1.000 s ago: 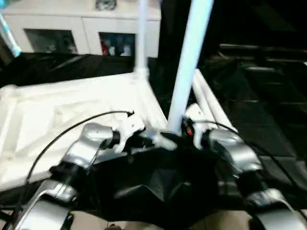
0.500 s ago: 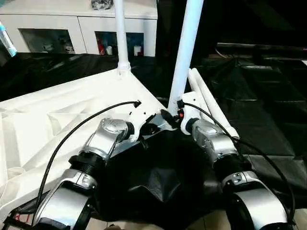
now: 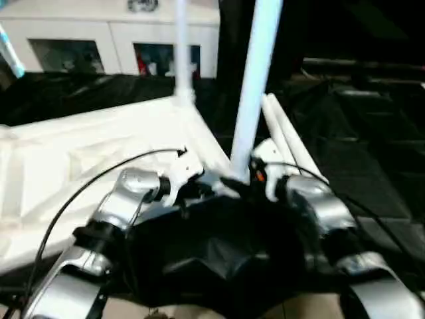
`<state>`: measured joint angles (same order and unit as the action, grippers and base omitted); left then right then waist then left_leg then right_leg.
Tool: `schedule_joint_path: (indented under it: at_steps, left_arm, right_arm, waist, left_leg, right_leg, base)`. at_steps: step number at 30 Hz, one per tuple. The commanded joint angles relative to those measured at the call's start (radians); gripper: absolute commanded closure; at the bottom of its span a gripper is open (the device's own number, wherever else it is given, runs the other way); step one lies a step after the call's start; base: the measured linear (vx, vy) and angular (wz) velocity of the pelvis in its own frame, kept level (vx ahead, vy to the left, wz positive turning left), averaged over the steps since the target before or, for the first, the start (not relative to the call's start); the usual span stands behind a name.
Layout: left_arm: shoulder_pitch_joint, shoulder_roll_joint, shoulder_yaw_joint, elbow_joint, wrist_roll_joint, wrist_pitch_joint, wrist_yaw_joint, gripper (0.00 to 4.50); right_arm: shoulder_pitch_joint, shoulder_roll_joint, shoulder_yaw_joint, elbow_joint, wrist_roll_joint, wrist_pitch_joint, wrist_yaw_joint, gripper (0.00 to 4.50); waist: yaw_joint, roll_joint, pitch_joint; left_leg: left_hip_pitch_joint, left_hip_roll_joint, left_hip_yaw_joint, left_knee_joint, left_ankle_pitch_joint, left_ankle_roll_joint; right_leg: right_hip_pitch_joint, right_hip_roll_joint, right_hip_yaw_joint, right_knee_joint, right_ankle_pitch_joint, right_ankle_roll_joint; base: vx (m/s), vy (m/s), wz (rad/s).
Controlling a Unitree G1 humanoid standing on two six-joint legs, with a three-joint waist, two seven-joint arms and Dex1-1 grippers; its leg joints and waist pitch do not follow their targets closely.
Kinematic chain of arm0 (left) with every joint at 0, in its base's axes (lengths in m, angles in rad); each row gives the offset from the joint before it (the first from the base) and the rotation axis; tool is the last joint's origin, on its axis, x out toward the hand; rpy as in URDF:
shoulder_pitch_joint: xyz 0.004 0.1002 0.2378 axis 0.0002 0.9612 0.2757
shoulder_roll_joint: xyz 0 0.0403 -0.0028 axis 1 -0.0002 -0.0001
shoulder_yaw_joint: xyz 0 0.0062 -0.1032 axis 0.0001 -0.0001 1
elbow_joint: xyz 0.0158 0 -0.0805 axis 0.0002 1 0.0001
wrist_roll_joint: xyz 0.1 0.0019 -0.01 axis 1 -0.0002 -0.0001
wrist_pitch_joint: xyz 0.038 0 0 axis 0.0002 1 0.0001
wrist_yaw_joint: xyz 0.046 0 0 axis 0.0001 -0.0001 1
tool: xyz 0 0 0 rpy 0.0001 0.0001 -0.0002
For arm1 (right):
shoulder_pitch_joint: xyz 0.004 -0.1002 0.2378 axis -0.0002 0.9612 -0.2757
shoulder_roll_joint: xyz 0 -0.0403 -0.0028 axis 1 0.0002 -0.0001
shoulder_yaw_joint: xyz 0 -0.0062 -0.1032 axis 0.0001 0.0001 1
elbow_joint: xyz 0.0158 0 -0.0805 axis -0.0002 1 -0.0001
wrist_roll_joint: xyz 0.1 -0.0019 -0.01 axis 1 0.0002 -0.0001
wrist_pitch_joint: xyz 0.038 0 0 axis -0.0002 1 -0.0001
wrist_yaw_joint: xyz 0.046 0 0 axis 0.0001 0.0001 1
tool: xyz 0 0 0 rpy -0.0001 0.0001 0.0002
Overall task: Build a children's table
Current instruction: Rotate leg to tighten
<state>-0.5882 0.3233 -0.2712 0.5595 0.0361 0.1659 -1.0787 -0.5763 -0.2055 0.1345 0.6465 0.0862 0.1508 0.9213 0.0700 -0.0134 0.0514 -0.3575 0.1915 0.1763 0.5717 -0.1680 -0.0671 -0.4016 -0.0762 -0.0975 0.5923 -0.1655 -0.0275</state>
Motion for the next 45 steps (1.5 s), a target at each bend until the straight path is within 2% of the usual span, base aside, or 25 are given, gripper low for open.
schedule_joint_path:
  at_steps: [1, 5, 7, 10, 12, 17, 21, 22, 24, 25, 27, 31, 32, 34, 36, 39, 41, 45]
  left_arm:
    - [0.019, -0.009, -0.026, -0.036, -0.043, -0.035, -0.069, 4.5]
    - [0.036, 0.019, -0.028, -0.063, -0.056, -0.025, -0.122, 4.5]
    - [0.04, 0.028, -0.028, -0.069, -0.06, -0.023, -0.139, 4.5]
    - [0.043, 0.035, -0.029, -0.07, -0.058, -0.03, -0.15, 4.5]
    - [0.044, 0.036, -0.029, -0.071, -0.059, -0.029, -0.152, 4.5]
    - [0.047, 0.031, -0.024, -0.073, -0.052, -0.032, -0.14, 4.5]
    - [0.021, -0.01, 0.003, -0.041, -0.04, -0.002, -0.039, 4.5]
    - [0.001, -0.037, 0.021, -0.014, -0.038, 0.005, 0.02, 4.5]
    - [-0.024, -0.066, 0.033, 0.012, -0.03, 0.019, 0.081, 4.5]
    - [-0.035, -0.079, 0.036, 0.023, -0.025, 0.023, 0.107, 4.5]
    - [-0.053, -0.098, 0.04, 0.041, -0.018, 0.032, 0.147, 4.5]
    - [-0.102, -0.16, 0.06, 0.097, -0.001, 0.058, 0.274, 4.5]
    - [-0.112, -0.174, 0.065, 0.109, 0.004, 0.06, 0.299, 4.5]
    - [-0.126, -0.196, 0.067, 0.128, 0.008, 0.05, 0.324, 4.5]
    - [-0.123, -0.197, 0.061, 0.122, 0.006, 0.043, 0.309, 4.5]
    - [-0.109, -0.185, 0.056, 0.103, -0.001, 0.034, 0.275, 4.5]
    - [-0.099, -0.173, 0.051, 0.093, -0.003, 0.028, 0.244, 4.5]
    - [-0.077, -0.144, 0.037, 0.072, -0.011, 0.004, 0.18, 4.5]
  right_arm:
    - [0.023, -0.014, 0.066, -0.077, 0.034, 0.027, 0.123, 0.76]
    - [0.042, -0.05, 0.081, -0.12, 0.036, 0.048, 0.181, 0.76]
    - [0.048, -0.061, 0.085, -0.131, 0.035, 0.057, 0.198, 1.09]
    - [0.056, -0.069, 0.088, -0.148, 0.03, 0.066, 0.211, 1.14]
    - [0.059, -0.071, 0.089, -0.153, 0.032, 0.07, 0.213, 1.42]
    - [0.066, -0.055, 0.095, -0.162, 0.035, 0.083, 0.185, 1.74]
    - [0.052, 0.006, 0.051, -0.111, 0.029, 0.093, 0.053, 1.78]
    - [0.03, 0.043, 0.028, -0.05, 0.013, 0.091, -0.047, 1.78]
    - [0.0, 0.086, -0.004, 0.021, 0.001, 0.099, -0.173, 1.78]
    - [-0.011, 0.104, -0.016, 0.047, 0.0, 0.101, -0.221, 1.78]
    - [-0.028, 0.131, -0.032, 0.085, -0.001, 0.104, -0.286, 1.78]
    - [-0.076, 0.207, -0.066, 0.173, -0.009, 0.092, -0.445, 1.78]
    - [-0.088, 0.222, -0.072, 0.192, -0.012, 0.086, -0.476, 1.78]
    - [-0.11, 0.247, -0.063, 0.23, -0.034, 0.032, -0.5, 1.78]
    - [-0.119, 0.256, -0.081, 0.24, -0.012, 0.041, -0.473, 1.23]
    - [-0.124, 0.247, -0.088, 0.233, 0.0, 0.045, -0.438, 1.03]
    - [-0.124, 0.233, -0.081, 0.231, -0.01, 0.034, -0.424, 0.65]
    - [-0.114, 0.193, -0.053, 0.214, -0.022, -0.004, -0.333, 0.57]
  waist:
    - [0.004, 0.002, -0.06]
    - [0.009, 0.001, -0.06]
    - [0.012, 0.002, -0.06]
    - [0.016, 0.0, -0.061]
    - [0.016, 0.0, -0.061]
    - [0.015, -0.001, -0.06]
    - [0.012, 0.0, -0.058]
    - [0.008, -0.006, -0.056]
    - [-0.003, -0.006, -0.053]
    - [-0.007, -0.004, -0.054]
    - [-0.011, -0.005, -0.054]
    - [-0.017, -0.001, -0.059]
    - [-0.015, -0.002, -0.061]
    - [-0.013, -0.003, -0.063]
    - [-0.011, -0.003, -0.062]
    - [-0.01, -0.002, -0.061]
    - [-0.011, -0.002, -0.06]
    - [-0.012, 0.0, -0.062]
  left_leg:
    - [0.007, 0.045, -0.01, -0.063, -0.269, 0.047]
    - [0.009, 0.045, -0.01, -0.063, -0.273, 0.04]
    - [0.009, 0.045, -0.01, -0.063, -0.267, 0.039]
    - [0.008, 0.045, -0.01, -0.063, -0.259, 0.036]
    - [0.008, 0.044, -0.01, -0.062, -0.253, 0.035]
    - [0.008, 0.043, -0.01, -0.062, -0.257, 0.032]
    - [0.012, 0.042, -0.012, -0.064, -0.276, 0.021]
    - [0.014, 0.039, -0.012, -0.063, -0.288, 0.015]
    - [0.016, 0.036, -0.016, -0.064, -0.309, 0.002]
    - [0.02, 0.035, -0.017, -0.061, -0.316, -0.003]
    - [0.016, 0.034, -0.018, -0.061, -0.314, 0.0]
    - [0.013, 0.035, -0.015, -0.062, -0.282, 0.006]
    - [0.013, 0.035, -0.016, -0.062, -0.276, 0.006]
    - [0.009, 0.034, -0.012, -0.06, -0.262, 0.014]
    - [0.007, 0.034, -0.012, -0.06, -0.257, 0.025]
    - [0.007, 0.036, -0.012, -0.062, -0.255, 0.032]
    - [0.008, 0.037, -0.012, -0.063, -0.265, 0.031]
    - [0.006, 0.037, -0.012, -0.062, -0.254, 0.033]
  right_leg:
    - [0.052, -0.075, 0.057, -0.081, -0.338, -0.164]
    - [0.049, -0.077, 0.058, -0.084, -0.365, -0.159]
    - [0.049, -0.075, 0.058, -0.083, -0.363, -0.156]
    - [0.049, -0.076, 0.058, -0.081, -0.354, -0.157]
    - [0.049, -0.076, 0.058, -0.08, -0.342, -0.161]
    - [0.049, -0.077, 0.058, -0.082, -0.364, -0.154]
    - [0.044, -0.077, 0.057, -0.088, -0.407, -0.141]
    - [0.042, -0.079, 0.055, -0.093, -0.46, -0.125]
    - [0.04, -0.08, 0.051, -0.1, -0.526, -0.108]
    - [0.037, -0.082, 0.051, -0.104, -0.548, -0.098]
    - [0.039, -0.082, 0.051, -0.105, -0.547, -0.092]
    - [0.039, -0.077, 0.056, -0.096, -0.456, -0.115]
    - [0.043, -0.078, 0.055, -0.094, -0.442, -0.119]
    - [0.044, -0.079, 0.056, -0.091, -0.404, -0.13]
    - [0.047, -0.08, 0.056, -0.091, -0.399, -0.134]
    - [0.047, -0.079, 0.056, -0.089, -0.394, -0.134]
    - [0.047, -0.079, 0.056, -0.091, -0.402, -0.133]
    - [0.049, -0.079, 0.057, -0.085, -0.363, -0.146]
  base:
    - [0.0, 0.0, 0.0]
    - [0.0, 0.0, 0.0]
    - [0.0, 0.0, 0.0]
    - [0.0, 0.0, 0.0]
    - [0.0, 0.0, 0.0]
    - [0.0, 0.0, 0.0]
    - [0.0, 0.0, 0.0]
    - [0.0, 0.0, 0.0]
    - [0.0, 0.0, 0.0]
    - [0.0, 0.0, 0.0]
    - [0.0, 0.0, 0.0]
    - [0.0, 0.0, 0.0]
    - [0.0, 0.0, 0.0]
    - [0.0, 0.0, 0.0]
    - [0.0, 0.0, 0.0]
    - [0.0, 0.0, 0.0]
    - [0.0, 0.0, 0.0]
    - [0.0, 0.0, 0.0]
